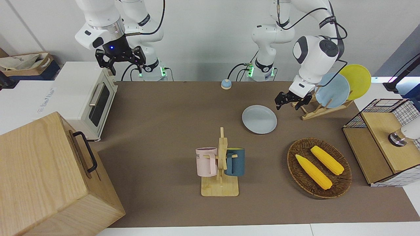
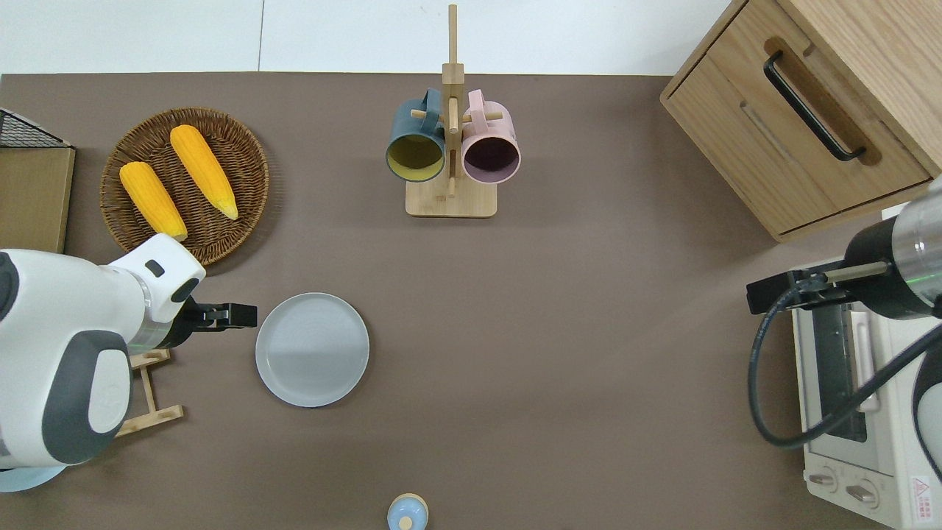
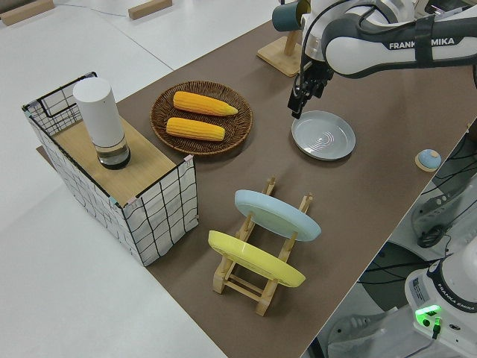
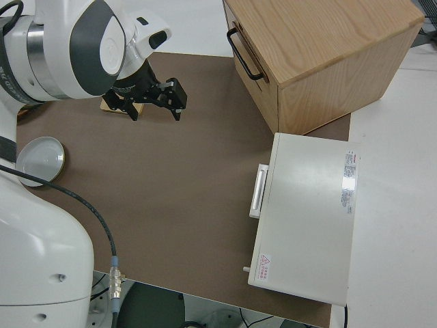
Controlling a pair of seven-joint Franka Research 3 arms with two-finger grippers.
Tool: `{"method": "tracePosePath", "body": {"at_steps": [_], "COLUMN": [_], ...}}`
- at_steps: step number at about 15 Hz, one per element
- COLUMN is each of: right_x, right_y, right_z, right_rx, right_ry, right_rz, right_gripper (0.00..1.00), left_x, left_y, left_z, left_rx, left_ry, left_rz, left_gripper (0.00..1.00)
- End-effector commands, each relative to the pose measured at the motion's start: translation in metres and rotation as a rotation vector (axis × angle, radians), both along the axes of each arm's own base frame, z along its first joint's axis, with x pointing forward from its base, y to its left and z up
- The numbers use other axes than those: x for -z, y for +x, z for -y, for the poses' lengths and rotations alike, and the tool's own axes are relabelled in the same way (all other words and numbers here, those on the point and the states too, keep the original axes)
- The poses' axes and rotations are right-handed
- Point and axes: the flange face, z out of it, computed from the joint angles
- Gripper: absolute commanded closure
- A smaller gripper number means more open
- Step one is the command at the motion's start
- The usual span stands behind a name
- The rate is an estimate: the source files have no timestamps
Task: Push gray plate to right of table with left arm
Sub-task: 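Move the left gripper down beside the gray plate's edge nearest the robot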
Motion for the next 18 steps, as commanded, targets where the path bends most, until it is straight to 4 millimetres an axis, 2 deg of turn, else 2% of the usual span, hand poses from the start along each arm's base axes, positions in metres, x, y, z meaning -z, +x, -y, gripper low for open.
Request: {"method": "tracePosePath", "body": {"at_steps": [1, 5, 10, 15, 16, 17, 18], "right_x": [-0.003, -0.003, -0.003, -0.003, -0.003, -0.003, -0.003], "right_y": [-0.003, -0.003, -0.004, -0.004, -0.004, -0.004, -0.004], "right_z": [0.003, 0.003, 0.002, 0.002, 0.002, 0.002, 0.002], "right_rx": [0.003, 0.003, 0.002, 0.002, 0.003, 0.003, 0.002], "right_ry": [0.007, 0.007, 0.007, 0.007, 0.007, 0.007, 0.007], "right_rz": [-0.006, -0.004, -0.006, -0.004, -0.006, -0.004, -0.004], "right_gripper": [0.017, 0.017, 0.017, 0.017, 0.017, 0.017, 0.017], "left_x": [0.047, 0.084, 0.121, 0.133, 0.134, 0.136, 0.137], "left_y": [-0.033, -0.051, -0.061, -0.062, -0.063, -0.063, -0.063], "left_z": [0.0, 0.008, 0.006, 0.009, 0.009, 0.009, 0.009], "left_rx": [-0.016, -0.004, -0.016, -0.012, -0.012, -0.012, -0.014], "left_ry": [0.013, 0.019, 0.019, 0.019, 0.019, 0.02, 0.02], "left_rz": [0.03, 0.051, 0.043, 0.028, 0.025, 0.02, 0.018], "left_gripper": [0.0, 0.0, 0.0, 0.01, 0.08, 0.21, 0.39]}}
